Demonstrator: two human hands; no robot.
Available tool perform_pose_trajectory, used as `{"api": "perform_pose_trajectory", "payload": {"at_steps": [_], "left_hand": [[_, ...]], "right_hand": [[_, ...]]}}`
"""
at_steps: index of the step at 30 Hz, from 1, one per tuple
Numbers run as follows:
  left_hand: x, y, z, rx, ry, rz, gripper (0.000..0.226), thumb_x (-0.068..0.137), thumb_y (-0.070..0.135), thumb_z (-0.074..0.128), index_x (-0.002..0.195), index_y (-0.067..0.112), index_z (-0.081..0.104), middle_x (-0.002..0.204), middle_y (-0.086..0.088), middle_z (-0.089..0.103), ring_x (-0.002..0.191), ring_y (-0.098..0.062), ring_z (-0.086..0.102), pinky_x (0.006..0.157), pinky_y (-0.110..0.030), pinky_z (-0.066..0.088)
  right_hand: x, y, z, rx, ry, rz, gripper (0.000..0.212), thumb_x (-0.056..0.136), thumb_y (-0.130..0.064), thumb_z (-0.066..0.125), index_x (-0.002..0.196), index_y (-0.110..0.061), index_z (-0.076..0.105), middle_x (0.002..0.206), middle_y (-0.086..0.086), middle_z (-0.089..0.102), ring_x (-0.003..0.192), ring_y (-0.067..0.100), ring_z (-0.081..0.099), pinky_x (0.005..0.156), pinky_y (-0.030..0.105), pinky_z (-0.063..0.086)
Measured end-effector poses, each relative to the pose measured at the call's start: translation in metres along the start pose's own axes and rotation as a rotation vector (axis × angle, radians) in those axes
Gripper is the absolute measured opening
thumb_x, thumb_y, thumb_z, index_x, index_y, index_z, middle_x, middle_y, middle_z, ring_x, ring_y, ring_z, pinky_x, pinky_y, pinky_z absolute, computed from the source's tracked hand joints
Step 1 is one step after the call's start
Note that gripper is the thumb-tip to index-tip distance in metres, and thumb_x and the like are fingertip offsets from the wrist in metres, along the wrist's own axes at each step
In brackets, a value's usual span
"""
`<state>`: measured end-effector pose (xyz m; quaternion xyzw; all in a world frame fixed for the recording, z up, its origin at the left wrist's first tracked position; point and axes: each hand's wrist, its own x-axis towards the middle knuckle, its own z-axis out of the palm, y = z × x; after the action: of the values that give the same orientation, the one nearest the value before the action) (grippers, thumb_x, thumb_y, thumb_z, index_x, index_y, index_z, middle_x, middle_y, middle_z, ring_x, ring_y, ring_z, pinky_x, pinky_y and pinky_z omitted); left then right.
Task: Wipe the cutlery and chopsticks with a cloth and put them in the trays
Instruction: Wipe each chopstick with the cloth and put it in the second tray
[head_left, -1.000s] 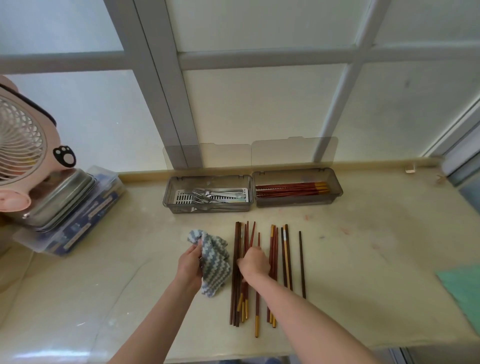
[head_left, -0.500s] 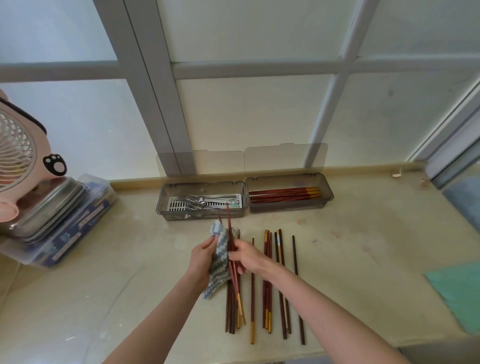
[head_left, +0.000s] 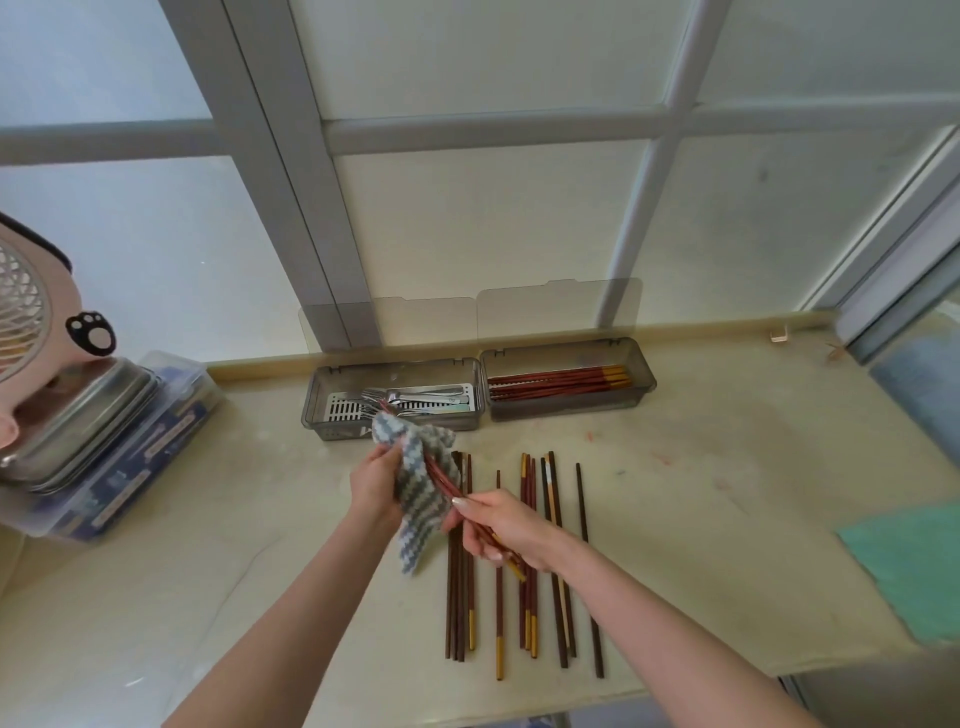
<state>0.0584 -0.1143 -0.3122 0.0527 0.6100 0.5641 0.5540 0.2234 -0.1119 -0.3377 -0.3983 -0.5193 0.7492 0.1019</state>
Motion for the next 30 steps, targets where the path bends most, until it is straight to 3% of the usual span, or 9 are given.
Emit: {"api": "perform_pose_trajectory", "payload": {"at_steps": [4, 6, 9, 15, 17, 20, 25, 27, 30], "left_hand": [[0.017, 0.027, -0.007, -0.071, 0.013, 0.035, 0.019, 0.096, 0.008, 0.045, 0.111, 0.005, 0.055, 0.09, -0.009, 0.061, 0.08, -0.019, 0.059, 0.066, -0.034, 0.05], [0.023, 0.033, -0.008, -0.075, 0.008, 0.062, 0.017, 0.096, 0.008, 0.044, 0.104, 0.006, 0.059, 0.09, -0.009, 0.062, 0.078, -0.019, 0.06, 0.064, -0.034, 0.054], [0.018, 0.027, -0.003, -0.017, -0.009, 0.078, 0.016, 0.097, 0.01, 0.042, 0.097, 0.01, 0.058, 0.09, -0.009, 0.063, 0.081, -0.02, 0.061, 0.076, -0.038, 0.052], [-0.012, -0.017, 0.01, 0.172, -0.122, 0.046, 0.015, 0.092, 0.003, 0.049, 0.083, 0.004, 0.061, 0.071, -0.007, 0.068, 0.071, -0.021, 0.061, 0.058, -0.027, 0.05], [-0.01, -0.013, 0.01, 0.192, -0.077, 0.06, 0.016, 0.09, 0.0, 0.052, 0.077, 0.004, 0.06, 0.062, -0.005, 0.067, 0.068, -0.022, 0.059, 0.056, -0.027, 0.05], [-0.004, -0.005, 0.006, 0.188, 0.042, 0.04, 0.016, 0.089, 0.001, 0.055, 0.073, 0.003, 0.055, 0.071, -0.012, 0.062, 0.068, -0.023, 0.059, 0.052, -0.028, 0.05], [0.007, -0.001, 0.008, 0.206, 0.105, -0.013, 0.008, 0.086, 0.01, 0.062, 0.089, 0.003, 0.059, 0.09, -0.015, 0.062, 0.088, -0.029, 0.059, 0.071, -0.037, 0.05], [0.016, 0.015, 0.004, 0.128, 0.154, -0.007, 0.024, 0.086, 0.011, 0.061, 0.106, -0.001, 0.059, 0.091, -0.012, 0.061, 0.093, -0.026, 0.059, 0.08, -0.032, 0.049], [0.029, 0.043, -0.004, 0.044, 0.197, 0.041, 0.034, 0.084, 0.01, 0.064, 0.115, -0.004, 0.057, 0.097, -0.012, 0.062, 0.094, -0.023, 0.058, 0.082, -0.029, 0.049]], "right_hand": [[-0.007, 0.008, -0.006, 0.138, -0.136, 0.002, 0.031, 0.103, -0.024, 0.037, 0.101, -0.006, 0.062, 0.054, 0.001, 0.044, 0.036, 0.008, 0.026, 0.038, 0.023, 0.017], [-0.01, 0.009, -0.007, 0.198, -0.168, -0.007, 0.028, 0.102, -0.023, 0.037, 0.099, -0.008, 0.061, 0.054, 0.001, 0.042, 0.036, 0.008, 0.024, 0.039, 0.025, 0.014], [-0.01, 0.001, -0.006, 0.235, -0.122, -0.028, 0.019, 0.101, -0.018, 0.039, 0.098, -0.007, 0.054, 0.054, 0.002, 0.044, 0.036, 0.009, 0.026, 0.037, 0.025, 0.014], [0.002, -0.018, -0.001, 0.277, 0.075, -0.02, 0.018, 0.1, -0.014, 0.043, 0.091, -0.002, 0.052, 0.06, 0.008, 0.053, 0.033, 0.007, 0.032, 0.032, 0.017, 0.021], [0.002, -0.016, -0.002, 0.197, 0.095, -0.021, 0.019, 0.1, -0.016, 0.044, 0.093, -0.002, 0.056, 0.064, 0.009, 0.058, 0.037, 0.01, 0.043, 0.035, 0.019, 0.031], [-0.007, -0.008, -0.006, -0.038, 0.078, 0.006, 0.023, 0.101, -0.025, 0.043, 0.097, -0.009, 0.059, 0.068, 0.004, 0.062, 0.05, 0.011, 0.053, 0.047, 0.02, 0.042], [-0.013, -0.002, -0.005, 0.046, 0.055, 0.002, 0.027, 0.103, -0.023, 0.037, 0.093, -0.005, 0.055, 0.058, -0.002, 0.047, 0.044, 0.008, 0.034, 0.041, 0.019, 0.024], [-0.016, -0.001, -0.007, 0.088, 0.016, 0.016, 0.027, 0.103, -0.021, 0.035, 0.091, -0.005, 0.053, 0.056, -0.003, 0.045, 0.043, 0.008, 0.029, 0.042, 0.021, 0.019], [-0.022, 0.003, -0.011, 0.137, -0.057, 0.02, 0.028, 0.103, -0.02, 0.034, 0.091, -0.005, 0.053, 0.055, -0.004, 0.043, 0.043, 0.008, 0.024, 0.043, 0.023, 0.015]]}}
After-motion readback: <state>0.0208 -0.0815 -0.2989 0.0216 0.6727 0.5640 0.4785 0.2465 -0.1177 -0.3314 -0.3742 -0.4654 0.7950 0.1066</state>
